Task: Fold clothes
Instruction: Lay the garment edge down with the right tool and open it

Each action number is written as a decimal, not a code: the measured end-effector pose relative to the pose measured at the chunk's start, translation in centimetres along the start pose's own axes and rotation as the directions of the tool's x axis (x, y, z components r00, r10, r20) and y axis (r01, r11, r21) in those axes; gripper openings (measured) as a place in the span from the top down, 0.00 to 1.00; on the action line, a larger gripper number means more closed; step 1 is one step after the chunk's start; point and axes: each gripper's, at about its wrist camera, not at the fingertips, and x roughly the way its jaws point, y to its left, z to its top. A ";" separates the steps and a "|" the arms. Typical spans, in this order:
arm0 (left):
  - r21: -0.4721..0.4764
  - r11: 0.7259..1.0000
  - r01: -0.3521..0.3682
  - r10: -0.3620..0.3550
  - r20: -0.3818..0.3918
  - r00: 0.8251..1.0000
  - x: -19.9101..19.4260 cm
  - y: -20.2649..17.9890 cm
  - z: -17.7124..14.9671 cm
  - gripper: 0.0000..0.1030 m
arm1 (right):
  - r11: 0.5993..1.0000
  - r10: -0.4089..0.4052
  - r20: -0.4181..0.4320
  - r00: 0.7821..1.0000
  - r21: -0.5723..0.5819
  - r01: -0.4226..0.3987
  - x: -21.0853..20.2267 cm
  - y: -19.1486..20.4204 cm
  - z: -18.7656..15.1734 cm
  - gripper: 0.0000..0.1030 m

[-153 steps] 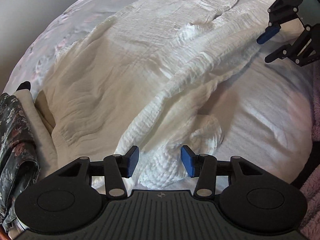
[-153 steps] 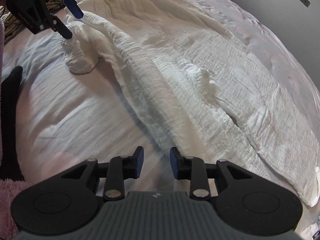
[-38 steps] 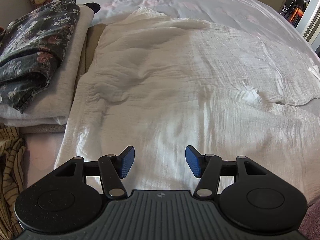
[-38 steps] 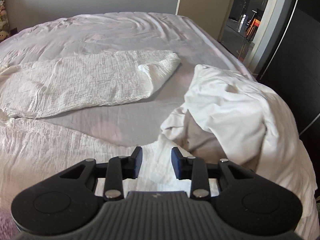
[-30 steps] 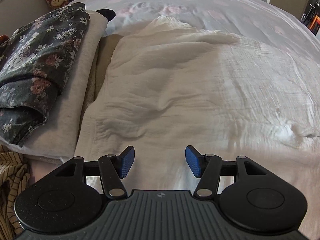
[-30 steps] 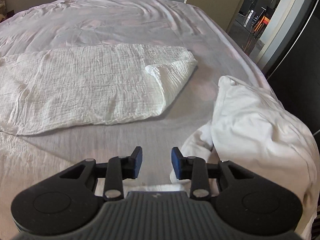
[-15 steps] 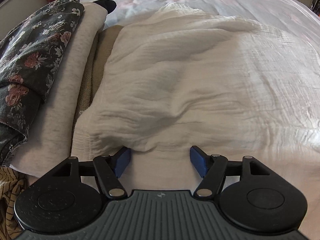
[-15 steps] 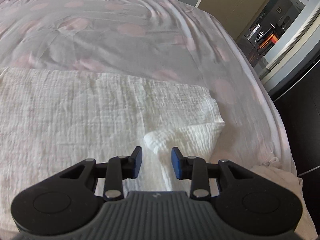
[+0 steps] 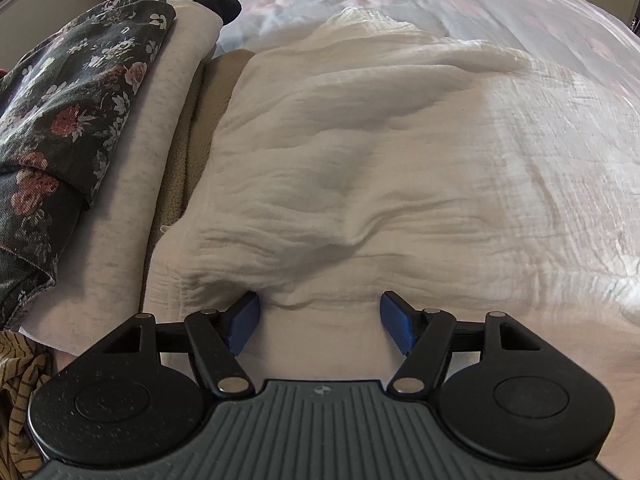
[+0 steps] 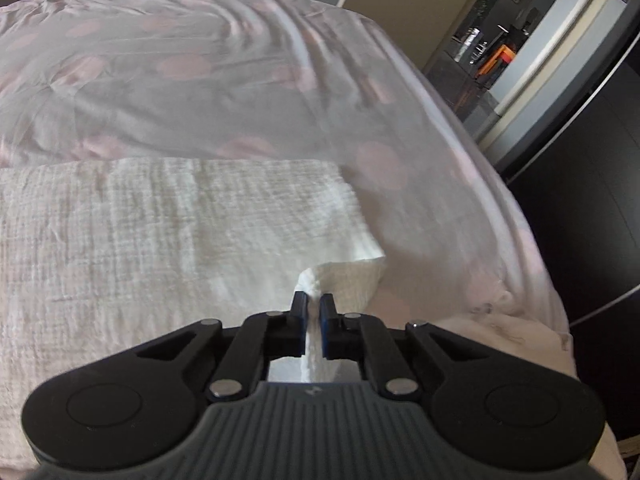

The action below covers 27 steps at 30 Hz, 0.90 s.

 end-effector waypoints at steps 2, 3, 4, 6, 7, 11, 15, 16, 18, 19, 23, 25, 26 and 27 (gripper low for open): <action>0.001 1.000 0.000 0.000 0.000 1.000 0.0 -0.1 0.0 0.36 | 0.999 -0.035 -0.035 0.999 0.011 0.036 0.1 -1.5 -0.7 0.92; 0.003 1.000 -0.001 0.001 0.000 1.000 0.0 -0.2 0.0 0.36 | 0.998 -0.052 -0.052 0.997 0.016 0.053 0.2 -2.2 -1.1 0.92; 0.005 1.000 -0.001 0.001 0.000 1.000 -0.1 -0.1 0.0 0.37 | 0.997 -0.066 -0.067 0.996 0.024 0.068 0.3 -2.7 -1.3 0.91; 0.009 1.000 0.000 0.000 0.005 1.000 -0.2 -0.2 0.0 0.37 | 0.995 -0.085 -0.059 0.995 0.038 0.087 -0.1 -3.3 -1.8 0.88; 0.010 1.000 0.000 0.000 0.008 1.000 -0.3 -0.2 0.0 0.37 | 0.995 -0.087 -0.043 0.995 0.046 0.089 -0.4 -3.4 -1.8 0.87; -0.005 1.000 0.003 -0.003 0.019 1.000 -0.5 0.0 0.0 0.37 | 0.996 -0.073 0.002 0.997 0.059 0.073 -1.4 -2.9 -1.8 0.79; 0.007 1.000 -0.005 0.005 0.043 0.999 -1.2 0.1 0.0 0.40 | 0.999 -0.003 0.023 1.000 0.034 0.002 -2.3 -0.3 -1.1 0.79; 0.015 1.000 -0.016 0.015 0.054 0.998 -1.4 0.0 0.0 0.40 | 0.999 0.024 0.029 0.999 0.024 -0.025 -2.7 0.7 -0.8 0.79; 0.009 1.000 -0.028 0.028 0.066 0.997 -2.1 0.1 0.3 0.40 | 0.997 0.080 0.035 0.996 -0.022 -0.079 -3.8 3.4 -0.2 0.79; 0.001 1.000 -0.031 0.031 0.069 0.997 -2.5 0.3 0.5 0.40 | 0.992 0.109 0.036 0.993 -0.060 -0.107 -4.7 5.3 0.1 0.79; 0.015 0.999 -0.048 0.047 0.058 0.997 -3.9 0.6 1.4 0.40 | 0.954 0.226 0.025 0.974 -0.208 -0.216 -8.1 12.6 1.2 0.78; 0.060 0.994 -0.089 0.086 0.056 0.995 -4.3 0.3 2.2 0.41 | 0.922 0.283 0.013 0.959 -0.280 -0.268 -9.8 16.3 1.8 0.78; 0.089 0.989 -0.116 0.110 0.062 0.992 -4.4 0.1 2.6 0.41 | 0.903 0.310 0.006 0.951 -0.315 -0.293 -10.7 18.1 2.1 0.77; 0.122 0.982 -0.141 0.134 0.060 0.989 -4.3 -0.1 2.8 0.41 | 0.882 0.337 -0.003 0.941 -0.350 -0.317 -11.5 20.0 2.4 0.76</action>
